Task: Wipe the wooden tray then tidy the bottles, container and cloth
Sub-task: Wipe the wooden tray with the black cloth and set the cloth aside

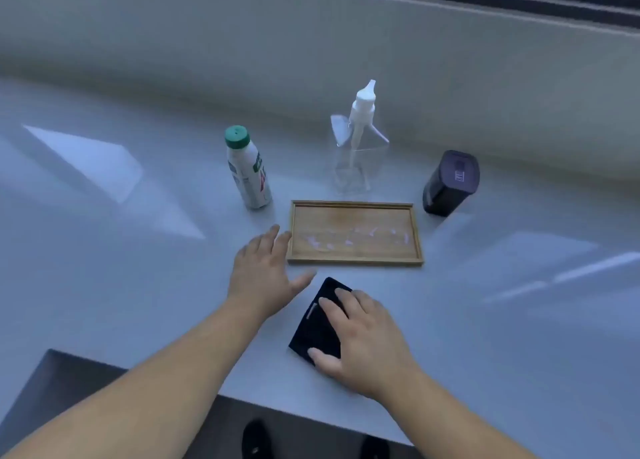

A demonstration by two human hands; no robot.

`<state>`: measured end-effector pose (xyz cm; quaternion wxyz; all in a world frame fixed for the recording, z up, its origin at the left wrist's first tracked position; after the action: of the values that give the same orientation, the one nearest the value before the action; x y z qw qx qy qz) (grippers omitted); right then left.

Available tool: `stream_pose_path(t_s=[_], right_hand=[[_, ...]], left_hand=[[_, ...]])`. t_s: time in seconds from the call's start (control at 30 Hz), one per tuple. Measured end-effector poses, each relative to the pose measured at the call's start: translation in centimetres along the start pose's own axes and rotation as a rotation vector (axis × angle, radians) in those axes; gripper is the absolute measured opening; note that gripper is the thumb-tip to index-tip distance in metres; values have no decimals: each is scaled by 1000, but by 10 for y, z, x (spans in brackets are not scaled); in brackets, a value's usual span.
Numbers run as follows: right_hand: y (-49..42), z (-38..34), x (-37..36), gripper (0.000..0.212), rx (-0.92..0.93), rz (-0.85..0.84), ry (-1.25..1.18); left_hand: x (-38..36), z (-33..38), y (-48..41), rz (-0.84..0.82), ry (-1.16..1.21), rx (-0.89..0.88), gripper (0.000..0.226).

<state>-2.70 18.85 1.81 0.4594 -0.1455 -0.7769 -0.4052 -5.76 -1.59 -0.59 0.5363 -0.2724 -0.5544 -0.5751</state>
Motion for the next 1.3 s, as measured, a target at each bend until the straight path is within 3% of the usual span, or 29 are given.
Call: stream_pose_path(t_s=[0.1,0.2,0.33,0.5,0.67,0.77,0.83,0.93,1.0,1.2,1.3], right_hand=[[-6,-4,-31,96,3,-62,32],[-12,2,-47,100,-14,-60,44],[-14,6,-48,82,-45,-1,81],[-16,13,-32,51,-24,156,-38],[-10,44,8,31,-128,231,-707],[-3,71,41,32,-176,431,-1099],[-1,91,64,33,-195,556,-1221],[-1,116,98,27,-207,723,-1145],[-14,124,113,22,-214,744,-987],[-109,133,92,47,-279,361,-532],[-137,114,70,44,-362,253,-404]], left_hand=[[-13,-5,-15,10,22,32,103],[-21,-8,-30,38,53,30,103],[-29,-12,-43,67,58,26,102],[-33,-15,-47,119,110,35,100],[-33,-16,-48,112,109,49,100],[-33,-16,-50,109,94,50,100],[-32,-16,-51,104,91,51,101],[-32,-15,-50,108,104,42,101],[-33,-16,-50,107,118,38,100],[-34,-16,-53,143,119,29,97],[-36,-17,-54,157,118,19,97]])
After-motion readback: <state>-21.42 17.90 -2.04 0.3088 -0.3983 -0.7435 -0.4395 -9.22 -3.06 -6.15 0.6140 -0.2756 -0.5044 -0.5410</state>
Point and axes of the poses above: each hand's wrist, its own y-axis away from the middle knuckle, its own x-axis out of the back of the hand, z = x × y, the point moved 6 cm from there along -y, towards the middle knuckle, and after that the axes turned 15 degrees about -z, right-handed, at the moved point
